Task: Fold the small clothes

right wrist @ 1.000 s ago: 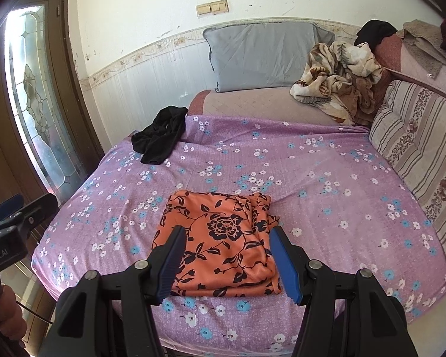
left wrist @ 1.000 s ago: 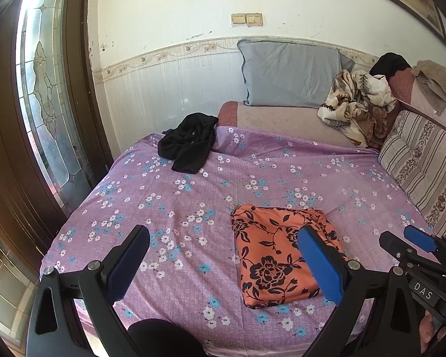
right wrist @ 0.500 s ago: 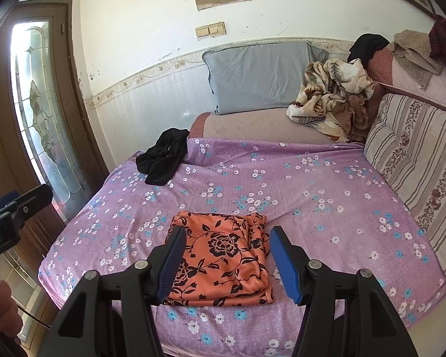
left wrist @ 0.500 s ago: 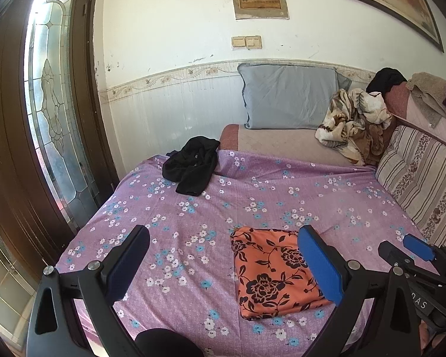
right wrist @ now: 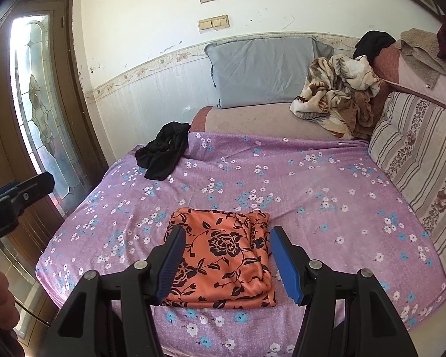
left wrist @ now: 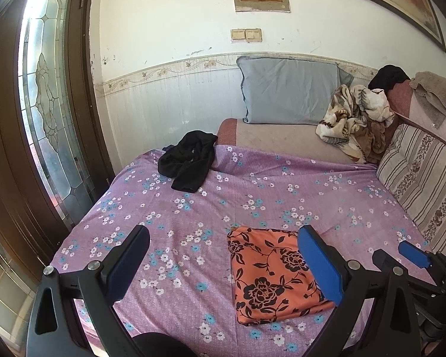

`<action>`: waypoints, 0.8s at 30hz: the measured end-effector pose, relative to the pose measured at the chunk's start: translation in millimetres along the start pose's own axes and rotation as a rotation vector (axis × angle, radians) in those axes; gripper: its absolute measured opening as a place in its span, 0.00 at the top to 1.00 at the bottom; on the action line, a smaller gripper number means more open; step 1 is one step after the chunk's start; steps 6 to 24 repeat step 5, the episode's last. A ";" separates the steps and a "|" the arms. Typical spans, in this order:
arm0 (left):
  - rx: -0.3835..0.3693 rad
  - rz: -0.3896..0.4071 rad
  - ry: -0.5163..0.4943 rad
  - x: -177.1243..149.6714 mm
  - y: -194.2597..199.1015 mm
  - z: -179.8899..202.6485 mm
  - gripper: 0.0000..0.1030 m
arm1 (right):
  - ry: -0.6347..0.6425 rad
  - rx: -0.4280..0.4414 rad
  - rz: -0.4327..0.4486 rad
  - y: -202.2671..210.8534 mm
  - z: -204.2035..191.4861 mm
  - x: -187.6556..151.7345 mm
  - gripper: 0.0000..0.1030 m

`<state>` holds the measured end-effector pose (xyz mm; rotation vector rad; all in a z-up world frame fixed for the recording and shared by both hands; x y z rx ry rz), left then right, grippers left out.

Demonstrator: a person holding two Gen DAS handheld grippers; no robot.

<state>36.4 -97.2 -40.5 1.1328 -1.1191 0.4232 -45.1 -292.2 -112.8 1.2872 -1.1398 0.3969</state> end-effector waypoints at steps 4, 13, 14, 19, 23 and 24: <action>-0.087 0.007 0.055 6.5 -24.3 6.7 0.03 | -0.024 0.017 -0.034 -15.0 6.1 -1.1 0.39; -0.088 0.000 0.076 8.1 -35.4 4.6 0.03 | -0.032 0.011 -0.034 -19.4 11.5 -0.1 0.39; -0.088 0.000 0.076 8.1 -35.4 4.6 0.03 | -0.032 0.011 -0.034 -19.4 11.5 -0.1 0.39; -0.088 0.000 0.076 8.1 -35.4 4.6 0.03 | -0.032 0.011 -0.034 -19.4 11.5 -0.1 0.39; -0.088 0.000 0.076 8.1 -35.4 4.6 0.03 | -0.032 0.011 -0.034 -19.4 11.5 -0.1 0.39; -0.088 0.000 0.076 8.1 -35.4 4.6 0.03 | -0.032 0.011 -0.034 -19.4 11.5 -0.1 0.39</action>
Point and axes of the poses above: each gripper's, at about its wrist camera, not at the fingertips, and y roughly against the way its jaws point, z to its right, x to its top, the point moved 10 cm from there along -y, roughly the way its jaws point, and after that the axes turned 7 degrees about -x, right-handed, at the moved point
